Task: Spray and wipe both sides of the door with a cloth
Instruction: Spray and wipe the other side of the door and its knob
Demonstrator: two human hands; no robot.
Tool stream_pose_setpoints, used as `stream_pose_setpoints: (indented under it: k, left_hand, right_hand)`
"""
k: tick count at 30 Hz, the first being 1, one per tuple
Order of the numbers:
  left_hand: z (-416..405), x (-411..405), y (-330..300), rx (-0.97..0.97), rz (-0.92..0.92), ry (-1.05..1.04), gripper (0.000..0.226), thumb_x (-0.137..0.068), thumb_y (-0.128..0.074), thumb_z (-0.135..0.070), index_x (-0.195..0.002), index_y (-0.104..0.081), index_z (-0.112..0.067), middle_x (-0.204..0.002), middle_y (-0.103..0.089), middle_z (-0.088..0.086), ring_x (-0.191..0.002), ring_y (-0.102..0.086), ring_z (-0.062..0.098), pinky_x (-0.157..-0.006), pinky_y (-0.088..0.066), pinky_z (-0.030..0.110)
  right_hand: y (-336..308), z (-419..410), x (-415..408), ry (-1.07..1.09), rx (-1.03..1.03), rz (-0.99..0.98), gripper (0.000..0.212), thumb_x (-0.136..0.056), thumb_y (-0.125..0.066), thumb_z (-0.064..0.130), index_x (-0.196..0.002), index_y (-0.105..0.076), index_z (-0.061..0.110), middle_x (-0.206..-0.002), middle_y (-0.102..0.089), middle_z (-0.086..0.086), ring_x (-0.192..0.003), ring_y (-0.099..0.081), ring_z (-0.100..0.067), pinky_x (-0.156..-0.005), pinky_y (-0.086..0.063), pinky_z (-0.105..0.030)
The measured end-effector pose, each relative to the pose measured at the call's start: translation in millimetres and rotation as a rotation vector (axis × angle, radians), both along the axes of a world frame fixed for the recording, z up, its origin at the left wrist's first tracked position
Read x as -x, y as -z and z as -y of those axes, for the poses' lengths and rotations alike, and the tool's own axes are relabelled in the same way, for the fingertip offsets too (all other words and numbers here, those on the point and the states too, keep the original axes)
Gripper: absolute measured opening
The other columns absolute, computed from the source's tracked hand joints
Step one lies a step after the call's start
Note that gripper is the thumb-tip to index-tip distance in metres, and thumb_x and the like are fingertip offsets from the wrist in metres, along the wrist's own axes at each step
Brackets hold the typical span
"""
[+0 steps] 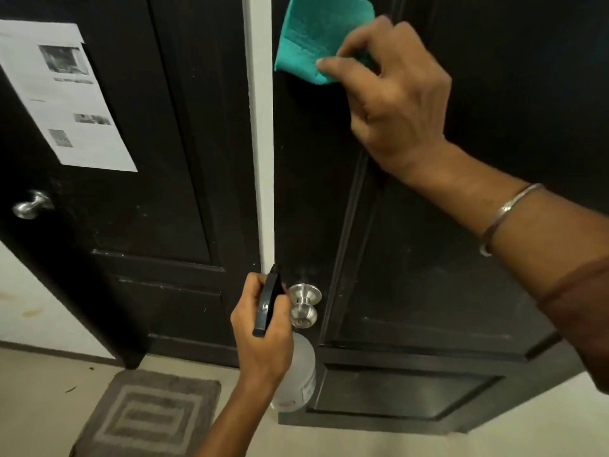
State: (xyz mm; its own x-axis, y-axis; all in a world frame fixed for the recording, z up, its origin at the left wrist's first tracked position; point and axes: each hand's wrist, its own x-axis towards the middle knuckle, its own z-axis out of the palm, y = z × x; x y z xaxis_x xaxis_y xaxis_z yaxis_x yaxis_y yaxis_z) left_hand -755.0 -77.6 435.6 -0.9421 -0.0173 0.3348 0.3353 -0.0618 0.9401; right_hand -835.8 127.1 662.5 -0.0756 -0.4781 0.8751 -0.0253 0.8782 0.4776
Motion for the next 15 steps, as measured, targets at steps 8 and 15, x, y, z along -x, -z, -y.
stream_pose_setpoints:
  k: [8,15]
  left_hand:
    - [-32.7,-13.8,16.4,-0.012,0.023,0.136,0.007,-0.091,-0.057,-0.012,-0.091,-0.059,-0.019,-0.071,-0.059,-0.003,-0.057,-0.054,0.015,-0.050,-0.046,0.027]
    - [-66.5,-34.8,39.9,0.048,0.114,0.171,0.012,-0.090,-0.058,-0.020,-0.099,-0.066,-0.022,-0.079,-0.065,0.000,-0.067,-0.060,0.023,-0.060,-0.053,0.045]
  right_hand:
    - [223.8,-54.9,-59.2,0.042,-0.293,0.749,0.026,-0.102,-0.060,0.017,-0.127,-0.068,0.016,-0.124,-0.066,-0.006,-0.101,-0.061,-0.026,-0.075,-0.046,-0.036]
    - [178.3,-169.5,-117.1,0.178,-0.179,0.497,0.017,-0.101,-0.066,0.017,-0.114,-0.076,0.020,-0.116,-0.073,-0.004,-0.083,-0.064,-0.030,-0.066,-0.044,-0.039]
